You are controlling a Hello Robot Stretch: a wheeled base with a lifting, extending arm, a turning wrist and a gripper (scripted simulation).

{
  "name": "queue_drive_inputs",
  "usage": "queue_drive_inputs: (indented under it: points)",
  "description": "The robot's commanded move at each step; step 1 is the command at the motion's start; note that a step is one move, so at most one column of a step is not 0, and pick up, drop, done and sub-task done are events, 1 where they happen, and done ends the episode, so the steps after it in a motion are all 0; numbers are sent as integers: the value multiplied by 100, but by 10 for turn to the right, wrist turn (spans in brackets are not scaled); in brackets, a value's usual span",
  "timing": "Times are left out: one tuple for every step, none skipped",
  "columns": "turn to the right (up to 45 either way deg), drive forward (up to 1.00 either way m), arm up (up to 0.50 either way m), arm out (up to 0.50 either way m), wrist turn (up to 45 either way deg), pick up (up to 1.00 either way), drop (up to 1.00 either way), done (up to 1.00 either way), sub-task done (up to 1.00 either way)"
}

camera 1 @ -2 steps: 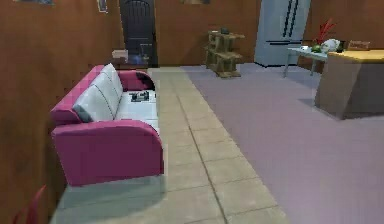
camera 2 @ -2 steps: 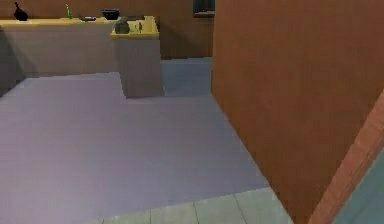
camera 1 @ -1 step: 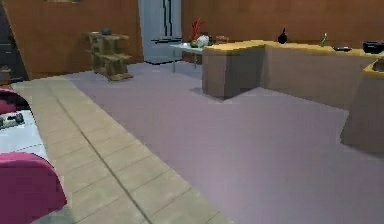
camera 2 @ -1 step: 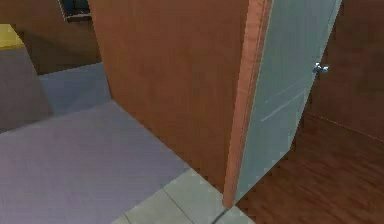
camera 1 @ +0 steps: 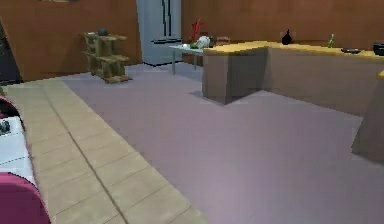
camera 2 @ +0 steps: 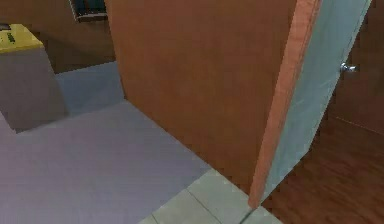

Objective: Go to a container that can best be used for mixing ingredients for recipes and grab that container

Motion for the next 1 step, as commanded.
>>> queue_drive_inputs:
  points:
    - [300, 0, 0, 0, 0, 0, 0, 0, 0]
